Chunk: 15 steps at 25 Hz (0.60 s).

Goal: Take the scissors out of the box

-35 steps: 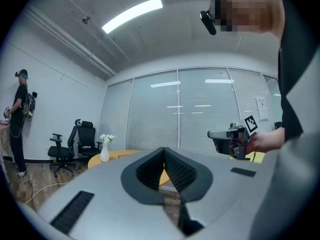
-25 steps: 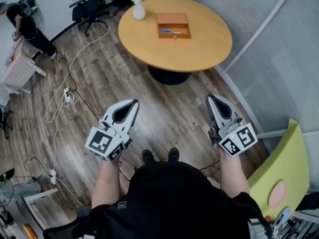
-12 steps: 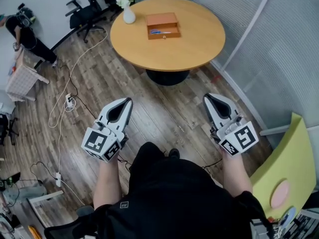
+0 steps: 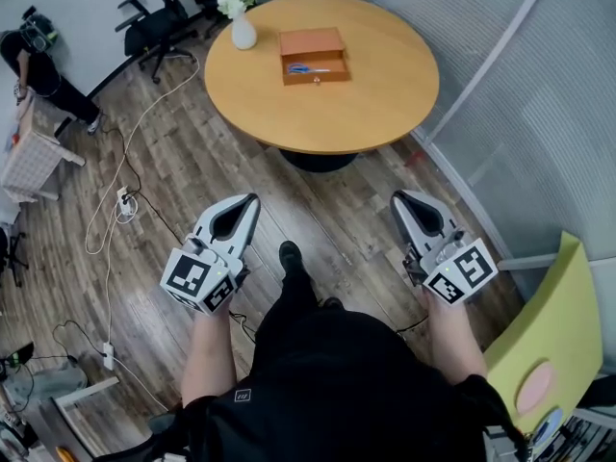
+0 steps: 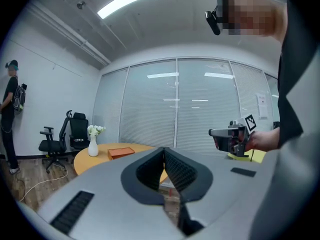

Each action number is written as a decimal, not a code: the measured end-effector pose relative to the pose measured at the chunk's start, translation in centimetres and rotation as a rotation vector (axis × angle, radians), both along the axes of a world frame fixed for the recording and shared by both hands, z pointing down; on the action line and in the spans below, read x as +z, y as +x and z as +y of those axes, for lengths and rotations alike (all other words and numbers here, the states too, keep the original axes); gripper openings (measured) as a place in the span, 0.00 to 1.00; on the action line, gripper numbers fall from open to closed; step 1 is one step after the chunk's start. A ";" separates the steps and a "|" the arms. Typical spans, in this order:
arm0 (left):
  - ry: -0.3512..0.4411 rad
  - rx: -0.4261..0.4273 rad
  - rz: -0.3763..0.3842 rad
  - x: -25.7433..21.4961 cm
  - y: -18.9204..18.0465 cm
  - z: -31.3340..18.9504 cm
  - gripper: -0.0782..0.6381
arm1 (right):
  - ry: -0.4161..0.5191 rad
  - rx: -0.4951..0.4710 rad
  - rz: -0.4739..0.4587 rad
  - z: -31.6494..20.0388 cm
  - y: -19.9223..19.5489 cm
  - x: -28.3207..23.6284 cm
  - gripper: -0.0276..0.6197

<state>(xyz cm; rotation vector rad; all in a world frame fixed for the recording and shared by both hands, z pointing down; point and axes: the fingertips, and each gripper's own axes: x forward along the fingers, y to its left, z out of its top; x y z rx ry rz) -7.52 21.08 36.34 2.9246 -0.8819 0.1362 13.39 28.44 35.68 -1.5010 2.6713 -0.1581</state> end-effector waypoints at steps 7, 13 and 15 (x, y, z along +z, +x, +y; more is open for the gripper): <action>-0.027 0.001 0.014 1.1 -1.6 -10.2 0.13 | -0.060 -0.011 0.022 -10.0 -1.6 0.9 0.10; -0.009 -0.004 0.031 0.1 -4.1 -18.2 0.13 | -0.070 -0.049 0.030 -19.0 -4.7 -0.3 0.10; -0.002 -0.012 0.030 0.1 -5.2 -20.3 0.13 | -0.071 -0.055 0.027 -21.5 -5.5 -0.6 0.10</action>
